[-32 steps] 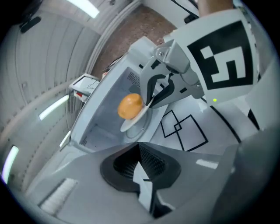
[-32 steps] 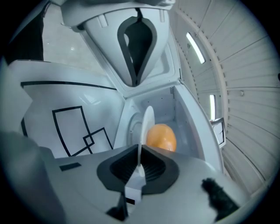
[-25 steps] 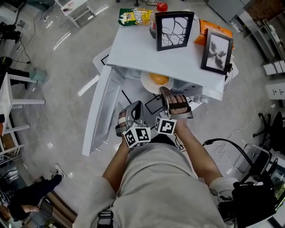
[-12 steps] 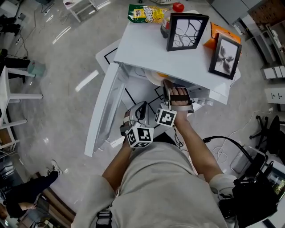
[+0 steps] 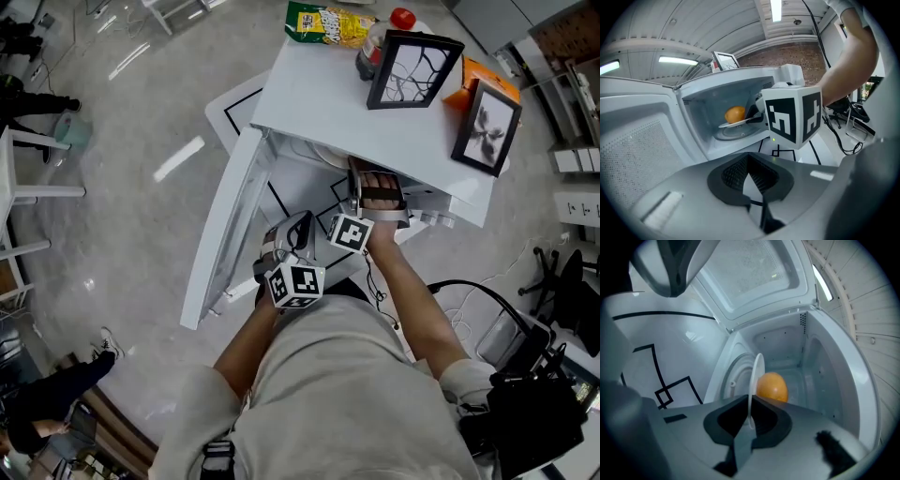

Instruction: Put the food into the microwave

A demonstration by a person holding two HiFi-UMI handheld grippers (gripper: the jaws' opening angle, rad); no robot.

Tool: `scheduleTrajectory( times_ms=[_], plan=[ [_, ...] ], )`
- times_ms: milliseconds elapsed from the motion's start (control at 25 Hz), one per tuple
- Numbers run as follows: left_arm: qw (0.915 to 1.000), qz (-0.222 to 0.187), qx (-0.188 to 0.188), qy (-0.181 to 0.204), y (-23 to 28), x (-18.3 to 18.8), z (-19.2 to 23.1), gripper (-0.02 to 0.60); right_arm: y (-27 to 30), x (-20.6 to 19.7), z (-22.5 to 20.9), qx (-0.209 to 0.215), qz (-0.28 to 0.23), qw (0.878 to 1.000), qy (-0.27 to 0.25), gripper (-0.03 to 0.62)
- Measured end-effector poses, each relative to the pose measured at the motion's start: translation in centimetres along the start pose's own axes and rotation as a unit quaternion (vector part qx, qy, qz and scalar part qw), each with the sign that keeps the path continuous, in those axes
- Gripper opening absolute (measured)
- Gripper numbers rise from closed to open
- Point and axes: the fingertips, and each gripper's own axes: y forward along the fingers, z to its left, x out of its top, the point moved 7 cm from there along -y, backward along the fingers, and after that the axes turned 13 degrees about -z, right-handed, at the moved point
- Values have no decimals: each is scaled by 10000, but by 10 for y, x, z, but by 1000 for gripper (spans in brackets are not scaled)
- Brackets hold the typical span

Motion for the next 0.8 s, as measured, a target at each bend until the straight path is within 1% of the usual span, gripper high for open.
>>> scheduleTrajectory(
  times_ms=[160, 400, 680, 800],
  plan=[
    [10000, -61, -31, -29, 2, 2, -2, 8, 7, -1, 1, 77, 39, 10000, 44, 29],
    [9999, 11, -78, -138, 4, 0, -5, 8, 16, -3, 0, 112, 110, 9999, 3, 29],
    [9999, -50, -85, -135, 9, 3, -4, 8, 27, -8, 1, 216, 241, 9995, -24, 29],
    [9998, -27, -85, -187, 10, 2, -3, 8, 30, -10, 2, 304, 262, 9992, 57, 29]
  ],
)
